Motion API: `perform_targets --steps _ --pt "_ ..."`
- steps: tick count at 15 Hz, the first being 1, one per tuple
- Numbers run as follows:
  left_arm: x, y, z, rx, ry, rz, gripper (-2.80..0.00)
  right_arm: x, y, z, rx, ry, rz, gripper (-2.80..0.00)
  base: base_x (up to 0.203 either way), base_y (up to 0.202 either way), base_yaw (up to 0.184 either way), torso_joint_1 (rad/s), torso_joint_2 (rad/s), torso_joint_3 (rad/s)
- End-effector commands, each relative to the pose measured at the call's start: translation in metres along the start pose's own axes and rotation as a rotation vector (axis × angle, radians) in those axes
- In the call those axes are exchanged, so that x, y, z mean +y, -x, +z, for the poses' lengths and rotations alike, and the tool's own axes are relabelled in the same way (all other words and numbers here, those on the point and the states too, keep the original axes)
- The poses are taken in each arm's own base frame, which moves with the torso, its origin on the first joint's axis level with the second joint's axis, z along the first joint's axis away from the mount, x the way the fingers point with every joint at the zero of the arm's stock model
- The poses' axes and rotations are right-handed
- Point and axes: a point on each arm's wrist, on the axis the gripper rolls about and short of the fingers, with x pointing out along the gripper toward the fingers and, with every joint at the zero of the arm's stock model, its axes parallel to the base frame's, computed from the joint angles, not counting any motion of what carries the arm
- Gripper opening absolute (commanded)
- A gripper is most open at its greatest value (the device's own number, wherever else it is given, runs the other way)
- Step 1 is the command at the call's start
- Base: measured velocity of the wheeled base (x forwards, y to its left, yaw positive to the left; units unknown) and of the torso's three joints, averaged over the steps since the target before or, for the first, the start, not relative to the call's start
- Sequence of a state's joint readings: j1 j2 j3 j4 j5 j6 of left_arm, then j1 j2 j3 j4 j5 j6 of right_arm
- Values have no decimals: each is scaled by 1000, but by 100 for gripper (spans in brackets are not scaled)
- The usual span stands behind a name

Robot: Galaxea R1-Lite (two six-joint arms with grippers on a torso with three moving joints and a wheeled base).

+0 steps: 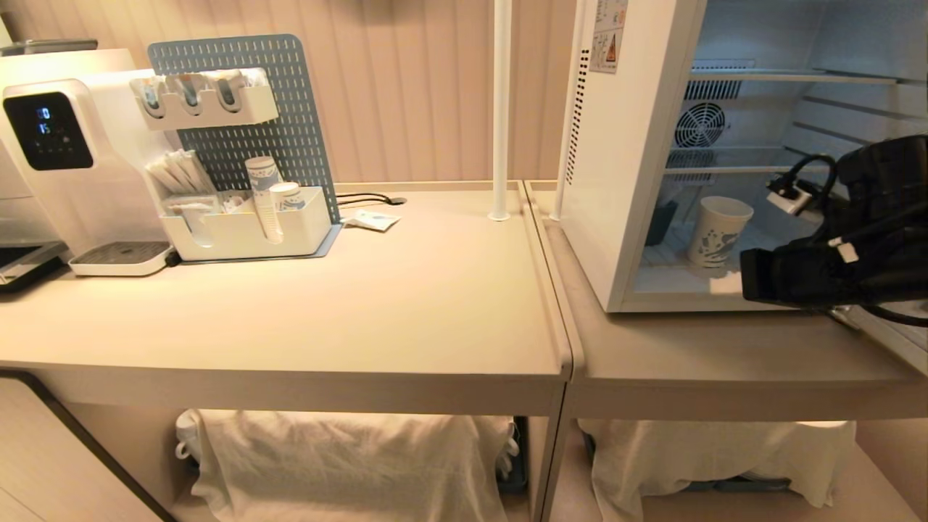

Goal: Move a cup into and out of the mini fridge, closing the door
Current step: Take the paper cup out of the freezer

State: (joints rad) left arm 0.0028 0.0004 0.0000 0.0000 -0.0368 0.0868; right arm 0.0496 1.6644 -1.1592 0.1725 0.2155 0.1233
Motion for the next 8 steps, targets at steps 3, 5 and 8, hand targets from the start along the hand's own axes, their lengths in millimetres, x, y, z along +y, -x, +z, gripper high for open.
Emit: perform_targets --steps 3,5,8 --pt "0 0 0 0 -1 0 -280 -27 -38 8 -23 65 -52 -280 0 0 0 0 0 0" --pt "0 0 0 0 1 0 -280 -34 -39 13 -40 135 -68 -280 0 0 0 0 0 0" --pt "0 0 0 0 0 0 -280 -43 -44 18 -92 140 -94 0 0 0 0 0 0 0"
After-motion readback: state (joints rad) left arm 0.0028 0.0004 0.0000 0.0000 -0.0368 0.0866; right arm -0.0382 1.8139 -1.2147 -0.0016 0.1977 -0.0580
